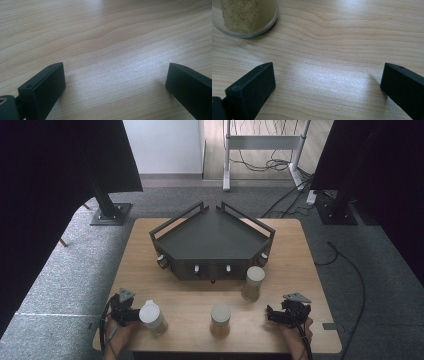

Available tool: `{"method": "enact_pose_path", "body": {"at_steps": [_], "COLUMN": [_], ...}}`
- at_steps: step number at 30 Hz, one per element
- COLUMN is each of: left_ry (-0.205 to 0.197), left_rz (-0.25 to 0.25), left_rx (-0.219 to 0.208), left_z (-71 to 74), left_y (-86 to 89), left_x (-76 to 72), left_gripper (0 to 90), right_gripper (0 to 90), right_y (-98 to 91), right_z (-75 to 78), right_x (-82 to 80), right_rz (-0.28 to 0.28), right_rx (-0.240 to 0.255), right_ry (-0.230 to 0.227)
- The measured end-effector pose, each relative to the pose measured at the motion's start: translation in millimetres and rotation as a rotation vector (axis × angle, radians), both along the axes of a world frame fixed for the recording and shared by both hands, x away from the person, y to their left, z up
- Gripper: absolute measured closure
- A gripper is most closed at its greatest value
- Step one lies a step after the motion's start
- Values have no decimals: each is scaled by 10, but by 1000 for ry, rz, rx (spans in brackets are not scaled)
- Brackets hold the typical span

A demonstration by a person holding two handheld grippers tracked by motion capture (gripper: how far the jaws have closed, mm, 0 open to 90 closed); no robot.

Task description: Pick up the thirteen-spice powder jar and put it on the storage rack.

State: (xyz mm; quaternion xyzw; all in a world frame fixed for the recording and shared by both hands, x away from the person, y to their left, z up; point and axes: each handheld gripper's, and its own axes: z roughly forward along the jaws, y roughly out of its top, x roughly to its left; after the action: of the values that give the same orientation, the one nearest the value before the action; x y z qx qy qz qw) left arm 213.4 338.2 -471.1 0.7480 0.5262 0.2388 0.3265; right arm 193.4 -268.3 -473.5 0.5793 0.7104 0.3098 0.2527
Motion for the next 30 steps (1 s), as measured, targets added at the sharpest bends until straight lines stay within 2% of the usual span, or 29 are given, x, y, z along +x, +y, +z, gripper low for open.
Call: {"method": "enact_pose_path", "body": {"at_steps": [8, 12, 16, 20, 26, 30], "left_ry": [-9, -17, -48, -58, -65, -102], "left_rz": [11, 12, 10, 9, 2, -6], "left_rx": [-9, -32, -60, -46, -55, -87], "left_z": [-8, -5, 33, 45, 78, 133], "left_y": [24, 75, 125, 107, 122, 167], "left_x": [-21, -40, -98, -118, -142, -221], "left_gripper": [40, 42, 59, 63, 63, 63], "right_gripper": [0, 0, 0, 0, 0, 0], "right_y": [-11, -11, -11, -11, -11, -12], "right_z": [0, 0, 0, 0, 0, 0], "right_x": [-3, -2, -2, -3, -3, -3], "right_rz": [16, 15, 16, 16, 16, 16], "right_rx": [-1, -1, -1, -1, -1, -1], "right_ry": [0, 0, 0, 0, 0, 0]}}
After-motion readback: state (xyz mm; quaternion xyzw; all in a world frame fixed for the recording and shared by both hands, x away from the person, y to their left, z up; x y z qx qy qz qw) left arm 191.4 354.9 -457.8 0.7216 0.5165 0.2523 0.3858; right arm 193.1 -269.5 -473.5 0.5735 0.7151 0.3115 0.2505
